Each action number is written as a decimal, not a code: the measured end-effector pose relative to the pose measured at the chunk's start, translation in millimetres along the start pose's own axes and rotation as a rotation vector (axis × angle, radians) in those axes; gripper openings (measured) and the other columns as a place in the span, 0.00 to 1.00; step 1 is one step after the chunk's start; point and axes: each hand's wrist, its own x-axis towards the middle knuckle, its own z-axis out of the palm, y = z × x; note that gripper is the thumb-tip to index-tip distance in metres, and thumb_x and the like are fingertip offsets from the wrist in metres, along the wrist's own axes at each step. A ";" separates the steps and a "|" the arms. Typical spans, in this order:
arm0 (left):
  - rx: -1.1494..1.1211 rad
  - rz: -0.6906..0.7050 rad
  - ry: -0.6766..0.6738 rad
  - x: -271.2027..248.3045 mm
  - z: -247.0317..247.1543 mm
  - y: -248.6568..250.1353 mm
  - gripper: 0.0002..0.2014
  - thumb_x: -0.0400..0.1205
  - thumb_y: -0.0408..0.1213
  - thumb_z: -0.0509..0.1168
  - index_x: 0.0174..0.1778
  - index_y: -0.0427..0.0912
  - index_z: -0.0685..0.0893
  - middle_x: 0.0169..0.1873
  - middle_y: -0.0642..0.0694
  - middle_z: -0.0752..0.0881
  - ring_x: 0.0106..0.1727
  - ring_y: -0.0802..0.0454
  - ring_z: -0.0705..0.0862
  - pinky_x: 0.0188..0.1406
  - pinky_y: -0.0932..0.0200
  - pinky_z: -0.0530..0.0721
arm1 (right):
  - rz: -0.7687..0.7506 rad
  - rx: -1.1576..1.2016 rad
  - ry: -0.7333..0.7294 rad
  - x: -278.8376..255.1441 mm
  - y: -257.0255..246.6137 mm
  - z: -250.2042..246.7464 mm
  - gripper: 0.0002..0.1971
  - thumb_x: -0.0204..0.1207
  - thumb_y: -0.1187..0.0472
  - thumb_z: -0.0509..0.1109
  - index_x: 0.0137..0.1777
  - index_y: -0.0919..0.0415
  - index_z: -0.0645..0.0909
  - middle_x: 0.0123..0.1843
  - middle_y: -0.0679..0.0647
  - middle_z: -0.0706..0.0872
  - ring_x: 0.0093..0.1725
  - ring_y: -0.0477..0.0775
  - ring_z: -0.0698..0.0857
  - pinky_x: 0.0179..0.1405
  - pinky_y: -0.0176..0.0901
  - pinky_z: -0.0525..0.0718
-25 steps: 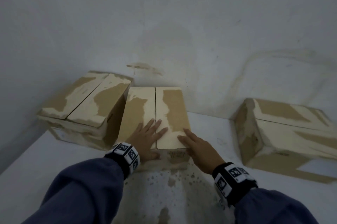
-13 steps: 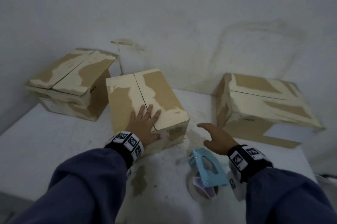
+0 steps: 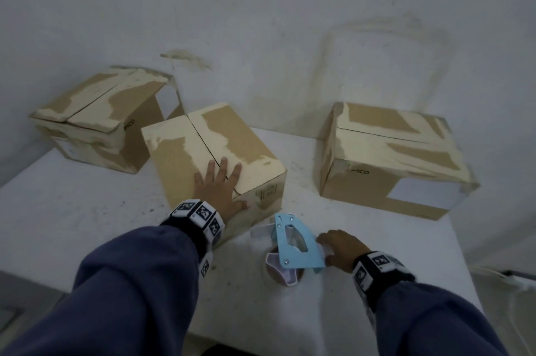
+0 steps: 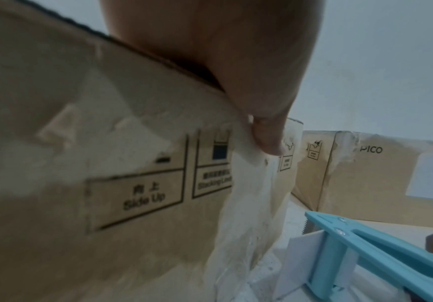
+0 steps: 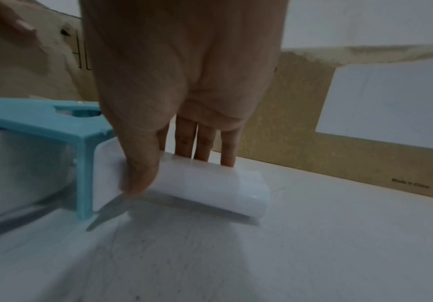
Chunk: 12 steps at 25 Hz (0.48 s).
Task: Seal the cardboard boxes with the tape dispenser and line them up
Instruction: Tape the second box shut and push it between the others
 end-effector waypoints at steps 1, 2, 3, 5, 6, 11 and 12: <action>0.000 -0.007 -0.004 -0.6 -1.0 1.1 0.45 0.79 0.65 0.55 0.82 0.51 0.36 0.83 0.43 0.35 0.84 0.38 0.38 0.80 0.34 0.46 | 0.000 0.025 0.016 -0.5 1.6 0.4 0.28 0.77 0.59 0.68 0.76 0.58 0.67 0.74 0.60 0.73 0.73 0.59 0.72 0.68 0.44 0.69; -0.002 -0.014 -0.009 -0.7 -1.5 1.4 0.45 0.79 0.65 0.55 0.82 0.52 0.35 0.83 0.43 0.35 0.84 0.38 0.38 0.80 0.34 0.46 | -0.006 0.041 0.030 -1.8 2.8 -0.5 0.26 0.78 0.60 0.67 0.76 0.60 0.68 0.73 0.61 0.74 0.72 0.59 0.73 0.67 0.43 0.69; -0.002 -0.019 -0.013 -0.4 -1.8 3.4 0.46 0.79 0.65 0.55 0.82 0.52 0.35 0.83 0.43 0.35 0.84 0.38 0.38 0.80 0.34 0.46 | -0.013 0.059 0.044 -4.8 5.9 -1.2 0.25 0.78 0.60 0.66 0.75 0.61 0.69 0.72 0.62 0.75 0.72 0.60 0.74 0.66 0.43 0.70; -0.005 -0.028 -0.018 0.1 -2.2 6.1 0.46 0.79 0.64 0.56 0.82 0.51 0.35 0.83 0.43 0.35 0.84 0.38 0.38 0.80 0.34 0.46 | -0.027 0.121 0.071 -12.6 14.2 -5.5 0.23 0.77 0.60 0.67 0.72 0.62 0.72 0.71 0.61 0.76 0.70 0.59 0.75 0.63 0.43 0.71; -0.005 -0.032 -0.022 0.1 -2.9 8.3 0.46 0.79 0.64 0.56 0.82 0.50 0.35 0.83 0.42 0.35 0.84 0.37 0.38 0.80 0.33 0.46 | -0.030 0.171 0.080 -18.9 19.1 -8.9 0.22 0.76 0.60 0.69 0.70 0.61 0.73 0.70 0.60 0.77 0.69 0.58 0.76 0.61 0.42 0.72; -0.014 -0.061 -0.038 0.4 -6.5 17.9 0.45 0.80 0.63 0.56 0.82 0.49 0.34 0.83 0.41 0.34 0.84 0.37 0.38 0.81 0.34 0.47 | -0.143 0.769 0.089 -59.4 27.1 -35.8 0.13 0.71 0.61 0.71 0.56 0.54 0.80 0.55 0.54 0.85 0.56 0.54 0.83 0.56 0.44 0.81; -0.016 -0.068 -0.043 -0.3 -7.8 19.7 0.45 0.80 0.63 0.55 0.82 0.49 0.34 0.83 0.41 0.34 0.84 0.37 0.38 0.81 0.35 0.47 | -0.173 0.921 0.104 -67.1 20.6 -46.4 0.12 0.72 0.62 0.71 0.55 0.54 0.81 0.52 0.54 0.86 0.53 0.53 0.84 0.53 0.43 0.82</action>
